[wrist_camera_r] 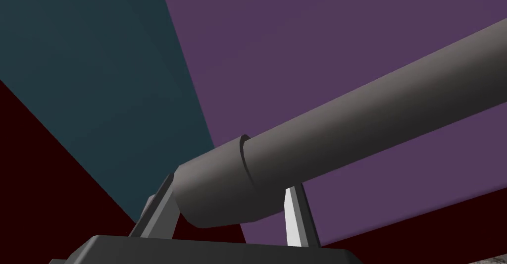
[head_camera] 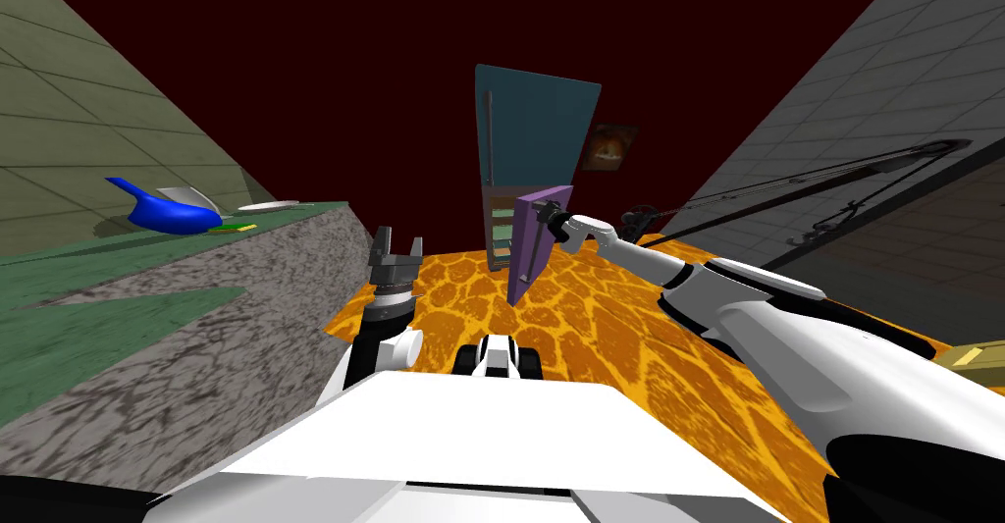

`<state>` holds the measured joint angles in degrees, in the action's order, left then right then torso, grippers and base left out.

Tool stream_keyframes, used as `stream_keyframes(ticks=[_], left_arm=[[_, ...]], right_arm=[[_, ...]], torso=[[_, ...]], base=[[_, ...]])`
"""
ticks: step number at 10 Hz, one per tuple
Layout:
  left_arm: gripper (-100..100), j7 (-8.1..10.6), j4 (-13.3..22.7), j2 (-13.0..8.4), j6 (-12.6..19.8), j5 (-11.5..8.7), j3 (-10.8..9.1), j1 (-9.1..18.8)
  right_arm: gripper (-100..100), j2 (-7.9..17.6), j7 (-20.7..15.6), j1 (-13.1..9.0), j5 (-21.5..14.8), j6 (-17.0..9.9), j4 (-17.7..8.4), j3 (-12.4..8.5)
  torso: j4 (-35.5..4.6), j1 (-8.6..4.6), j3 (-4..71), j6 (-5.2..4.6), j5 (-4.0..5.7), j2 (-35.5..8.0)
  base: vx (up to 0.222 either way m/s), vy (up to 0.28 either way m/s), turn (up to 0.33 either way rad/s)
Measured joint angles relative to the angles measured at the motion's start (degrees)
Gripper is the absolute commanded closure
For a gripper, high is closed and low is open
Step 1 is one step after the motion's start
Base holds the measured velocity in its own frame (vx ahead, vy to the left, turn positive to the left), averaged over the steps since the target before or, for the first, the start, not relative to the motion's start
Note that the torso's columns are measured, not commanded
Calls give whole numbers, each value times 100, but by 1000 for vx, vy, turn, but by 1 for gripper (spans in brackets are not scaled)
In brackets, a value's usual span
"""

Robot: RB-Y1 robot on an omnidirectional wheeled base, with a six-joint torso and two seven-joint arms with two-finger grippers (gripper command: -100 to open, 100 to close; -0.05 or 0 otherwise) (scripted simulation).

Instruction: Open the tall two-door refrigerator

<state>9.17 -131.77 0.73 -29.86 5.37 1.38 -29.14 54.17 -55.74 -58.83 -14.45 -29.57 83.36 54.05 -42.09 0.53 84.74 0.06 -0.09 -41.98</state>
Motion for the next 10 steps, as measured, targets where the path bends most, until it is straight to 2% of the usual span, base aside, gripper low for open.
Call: stream_keyframes(ticks=[3, 7, 10], left_arm=[[0, 0, 0, -1, 0, 0, -1, 0], [0, 0, 0, -2, 0, 0, -2, 0], [0, 0, 0, -2, 0, 0, -2, 0]], right_arm=[[100, -40, -5, -21, 5, 220, 172, 59], [100, -27, 15, 23, -14, 505, 475, 105], [100, -20, 7, -37, 51, 811, 667, 201]], torso=[[-6, -86, -3, -12, 23, -11], [5, -93, 6, -17, 26, 2], [9, -67, 8, -11, 18, 7]], base=[[-35, -251, 36], [-24, -295, 11], [-49, -320, 15]])
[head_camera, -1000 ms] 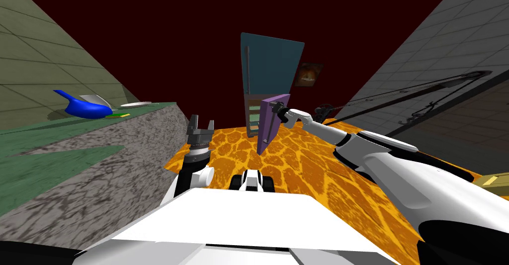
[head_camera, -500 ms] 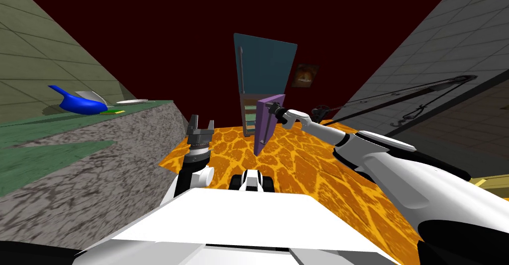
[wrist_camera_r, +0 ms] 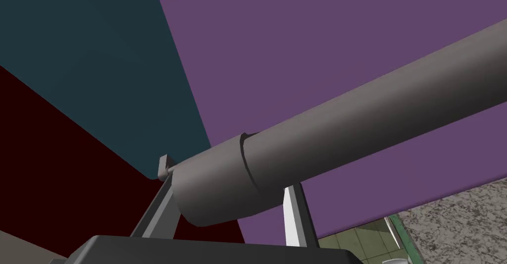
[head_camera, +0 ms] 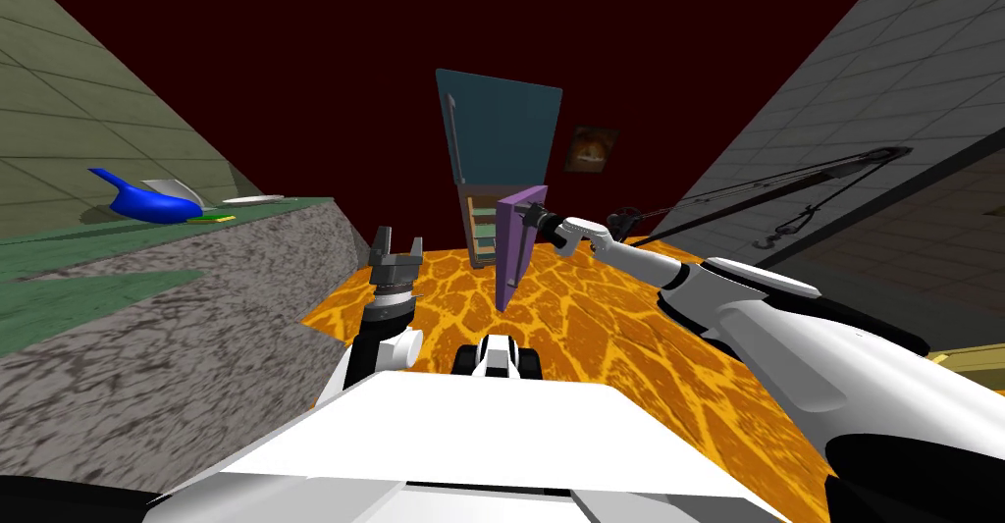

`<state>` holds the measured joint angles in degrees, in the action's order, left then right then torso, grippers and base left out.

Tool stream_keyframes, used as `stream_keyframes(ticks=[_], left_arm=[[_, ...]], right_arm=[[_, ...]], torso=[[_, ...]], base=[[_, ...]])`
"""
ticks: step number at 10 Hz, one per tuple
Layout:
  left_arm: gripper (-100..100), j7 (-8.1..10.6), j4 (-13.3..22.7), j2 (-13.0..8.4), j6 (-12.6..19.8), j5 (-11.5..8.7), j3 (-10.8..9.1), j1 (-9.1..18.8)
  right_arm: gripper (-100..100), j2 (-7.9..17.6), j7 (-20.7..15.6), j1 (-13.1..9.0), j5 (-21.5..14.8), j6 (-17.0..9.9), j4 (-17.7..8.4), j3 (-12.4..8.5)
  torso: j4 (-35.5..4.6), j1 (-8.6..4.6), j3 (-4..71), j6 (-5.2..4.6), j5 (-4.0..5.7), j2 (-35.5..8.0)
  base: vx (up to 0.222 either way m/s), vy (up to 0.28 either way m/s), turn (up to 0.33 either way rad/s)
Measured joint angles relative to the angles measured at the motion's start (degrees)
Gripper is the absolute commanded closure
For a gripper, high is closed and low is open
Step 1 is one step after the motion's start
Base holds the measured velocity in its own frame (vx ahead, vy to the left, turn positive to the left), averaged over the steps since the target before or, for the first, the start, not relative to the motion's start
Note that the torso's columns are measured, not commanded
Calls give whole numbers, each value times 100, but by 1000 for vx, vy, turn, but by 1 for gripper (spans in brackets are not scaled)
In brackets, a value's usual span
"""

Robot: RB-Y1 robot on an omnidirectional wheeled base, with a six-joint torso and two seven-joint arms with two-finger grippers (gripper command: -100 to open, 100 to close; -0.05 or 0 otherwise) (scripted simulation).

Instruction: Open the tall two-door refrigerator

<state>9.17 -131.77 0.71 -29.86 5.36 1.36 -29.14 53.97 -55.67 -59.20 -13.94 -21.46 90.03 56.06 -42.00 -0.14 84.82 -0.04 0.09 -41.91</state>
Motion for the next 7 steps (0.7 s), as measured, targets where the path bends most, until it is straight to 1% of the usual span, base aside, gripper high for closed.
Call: stream_keyframes(ticks=[1, 2, 3, 4, 5, 7], left_arm=[[0, 0, 0, 0, 0, 0, 0, 0], [0, 0, 0, 1, 0, 0, 1, 0], [0, 0, 0, 2, 0, 0, 2, 0], [0, 0, 0, 2, 0, 0, 2, 0], [0, 0, 0, 1, 0, 0, 1, 0], [0, 0, 0, 1, 0, 0, 1, -1]], right_arm=[[100, 37, 9, 7, -4, 106, 74, -10], [100, 39, 13, 26, -33, 120, 142, -29], [100, 44, 8, 26, -40, 118, 154, -31], [100, 32, 0, 1, -26, 150, 162, -5], [100, 21, -9, -28, -1, 195, 240, 33], [100, 17, -1, 10, -21, 323, 378, 43]], torso=[[6, 15, -12, 2, -2, -14], [12, 37, -20, 8, -8, -22], [0, 76, -12, 14, -20, -13], [-11, 53, -6, 21, -21, -7], [-16, 3, -8, 16, -7, -12], [-14, -12, 2, -4, 1, 0]], base=[[-40, -248, -2], [-16, -110, -7], [11, -134, -11], [28, -243, 50], [49, -233, 55], [39, -244, 15]])
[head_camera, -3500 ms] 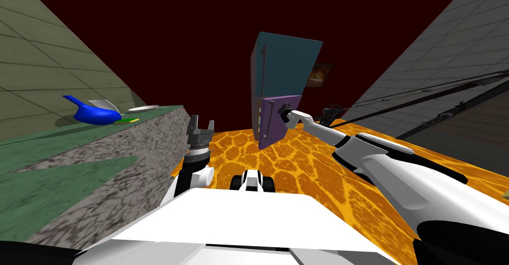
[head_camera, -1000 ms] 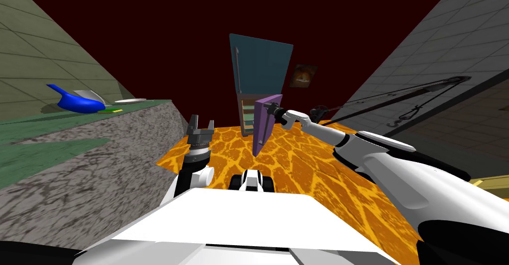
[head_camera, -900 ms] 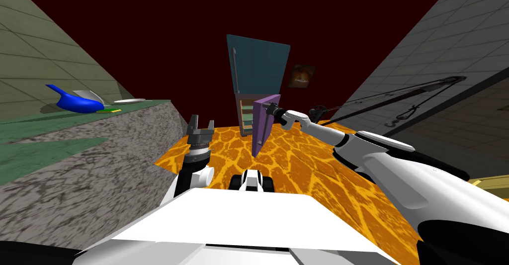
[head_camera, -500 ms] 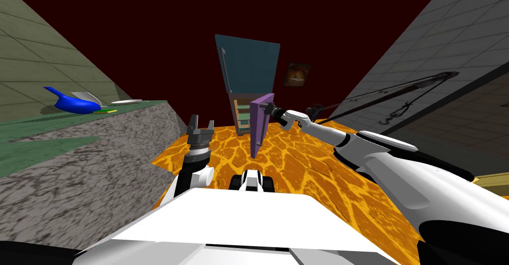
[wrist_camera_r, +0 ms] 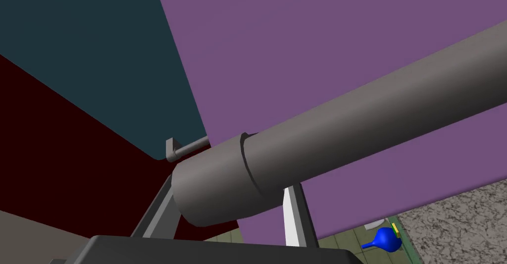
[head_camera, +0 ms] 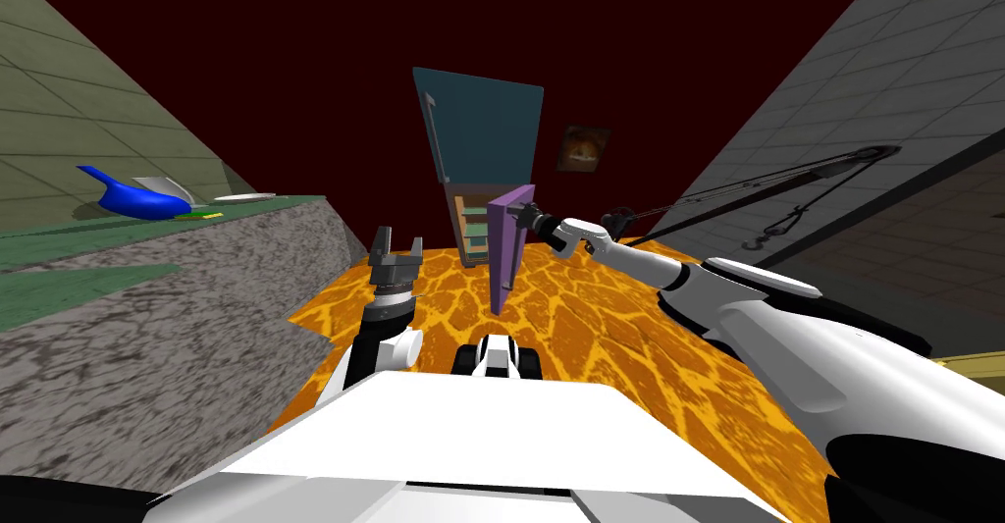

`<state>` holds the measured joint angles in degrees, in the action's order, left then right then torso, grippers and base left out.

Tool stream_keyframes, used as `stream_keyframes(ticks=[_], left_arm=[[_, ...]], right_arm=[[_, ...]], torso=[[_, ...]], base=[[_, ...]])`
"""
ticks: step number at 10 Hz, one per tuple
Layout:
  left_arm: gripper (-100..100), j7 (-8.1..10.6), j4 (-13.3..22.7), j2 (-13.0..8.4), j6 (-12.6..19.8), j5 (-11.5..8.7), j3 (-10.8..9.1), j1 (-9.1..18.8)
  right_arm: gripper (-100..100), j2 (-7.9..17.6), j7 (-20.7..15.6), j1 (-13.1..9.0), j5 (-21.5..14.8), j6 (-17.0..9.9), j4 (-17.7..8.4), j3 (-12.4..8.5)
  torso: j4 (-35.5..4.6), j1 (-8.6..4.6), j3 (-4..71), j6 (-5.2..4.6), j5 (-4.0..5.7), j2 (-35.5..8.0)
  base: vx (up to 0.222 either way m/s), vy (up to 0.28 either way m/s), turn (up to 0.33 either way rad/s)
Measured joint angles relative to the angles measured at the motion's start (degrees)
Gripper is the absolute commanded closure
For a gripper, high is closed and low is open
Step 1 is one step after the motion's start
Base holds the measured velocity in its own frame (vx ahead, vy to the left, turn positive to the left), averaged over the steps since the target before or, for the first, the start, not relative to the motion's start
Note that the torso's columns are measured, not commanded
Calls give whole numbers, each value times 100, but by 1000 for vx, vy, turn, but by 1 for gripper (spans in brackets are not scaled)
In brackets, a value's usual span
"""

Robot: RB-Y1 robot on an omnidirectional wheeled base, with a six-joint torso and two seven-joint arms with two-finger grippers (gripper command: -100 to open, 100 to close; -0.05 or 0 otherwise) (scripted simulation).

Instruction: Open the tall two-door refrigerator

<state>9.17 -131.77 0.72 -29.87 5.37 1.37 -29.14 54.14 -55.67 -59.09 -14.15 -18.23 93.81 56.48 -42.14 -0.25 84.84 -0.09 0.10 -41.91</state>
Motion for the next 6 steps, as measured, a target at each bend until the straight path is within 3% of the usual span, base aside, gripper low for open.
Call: stream_keyframes(ticks=[1, 2, 4, 6], left_arm=[[0, 0, 0, -1, 0, 0, -1, 0], [0, 0, 0, -1, 0, 0, -1, 0], [0, 0, 0, 3, 0, 0, 2, 0], [0, 0, -1, 3, 0, 0, 3, 1]], right_arm=[[100, -28, 3, 27, -32, 84, 52, -6], [-100, -60, -1, 17, -42, 160, 101, 8], [-100, 138, 16, -190, 171, 153, 200, 122], [-100, 354, 32, -394, 408, 98, 340, 271]], torso=[[6, -13, 2, 2, 2, 6], [11, -8, 0, 3, 3, 3], [-9, 113, -21, 13, -37, -27], [-23, 79, -23, 32, -31, -33]], base=[[22, -311, 38], [7, -125, 13], [14, 65, -42], [11, 59, 18]])
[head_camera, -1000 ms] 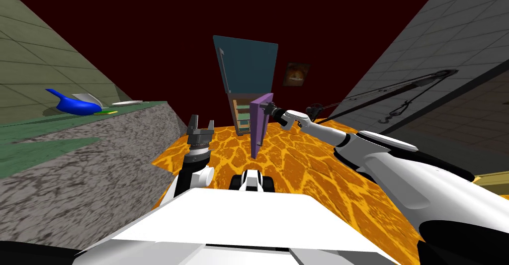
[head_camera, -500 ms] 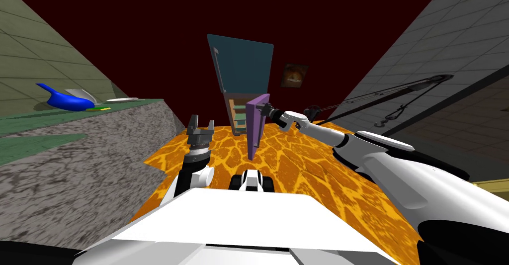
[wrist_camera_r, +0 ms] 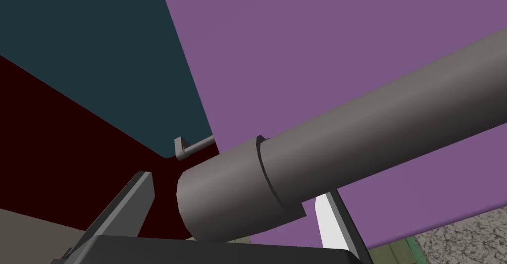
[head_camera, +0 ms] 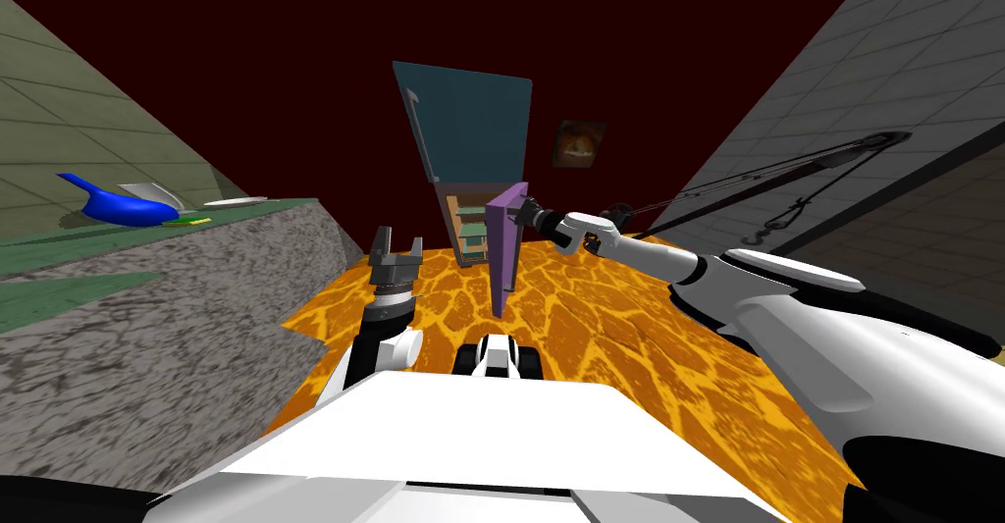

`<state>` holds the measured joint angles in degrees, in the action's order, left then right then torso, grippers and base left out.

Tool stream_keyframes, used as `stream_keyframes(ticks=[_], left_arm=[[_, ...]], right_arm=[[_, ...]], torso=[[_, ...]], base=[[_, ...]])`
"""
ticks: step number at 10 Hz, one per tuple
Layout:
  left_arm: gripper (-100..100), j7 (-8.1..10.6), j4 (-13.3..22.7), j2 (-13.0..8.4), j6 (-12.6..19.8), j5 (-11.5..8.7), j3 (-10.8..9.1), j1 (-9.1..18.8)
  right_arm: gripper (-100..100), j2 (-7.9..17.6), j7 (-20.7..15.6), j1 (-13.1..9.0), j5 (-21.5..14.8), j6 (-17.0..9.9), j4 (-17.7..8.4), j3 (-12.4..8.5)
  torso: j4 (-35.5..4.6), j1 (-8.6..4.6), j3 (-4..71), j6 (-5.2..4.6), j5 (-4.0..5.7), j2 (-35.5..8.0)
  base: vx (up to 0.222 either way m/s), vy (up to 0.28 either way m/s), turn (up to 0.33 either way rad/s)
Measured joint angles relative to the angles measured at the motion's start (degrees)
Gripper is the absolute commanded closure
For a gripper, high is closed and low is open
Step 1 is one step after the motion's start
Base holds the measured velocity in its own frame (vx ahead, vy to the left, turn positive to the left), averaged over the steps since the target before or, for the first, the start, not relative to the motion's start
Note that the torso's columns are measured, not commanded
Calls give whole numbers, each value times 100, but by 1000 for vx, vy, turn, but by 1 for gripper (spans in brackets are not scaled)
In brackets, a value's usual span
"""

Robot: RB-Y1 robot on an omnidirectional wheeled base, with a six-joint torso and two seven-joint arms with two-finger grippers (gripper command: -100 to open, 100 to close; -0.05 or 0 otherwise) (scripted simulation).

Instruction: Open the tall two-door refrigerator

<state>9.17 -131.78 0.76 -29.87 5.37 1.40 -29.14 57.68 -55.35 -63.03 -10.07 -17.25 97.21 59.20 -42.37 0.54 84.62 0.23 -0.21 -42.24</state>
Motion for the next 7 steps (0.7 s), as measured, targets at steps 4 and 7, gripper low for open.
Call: stream_keyframes(ticks=[4, 7], left_arm=[[0, 0, 0, -1, 0, 0, -1, 0], [0, 0, 1, -1, 0, 0, -1, 0]], right_arm=[[-100, 353, 44, -364, 427, 48, 204, 271], [0, 404, 43, -438, 530, 58, 210, 375]], torso=[[-44, -88, -20, -35, 31, -35], [-20, -59, -23, -25, 22, -35]], base=[[8, 32, 0], [1, 2, 1]])
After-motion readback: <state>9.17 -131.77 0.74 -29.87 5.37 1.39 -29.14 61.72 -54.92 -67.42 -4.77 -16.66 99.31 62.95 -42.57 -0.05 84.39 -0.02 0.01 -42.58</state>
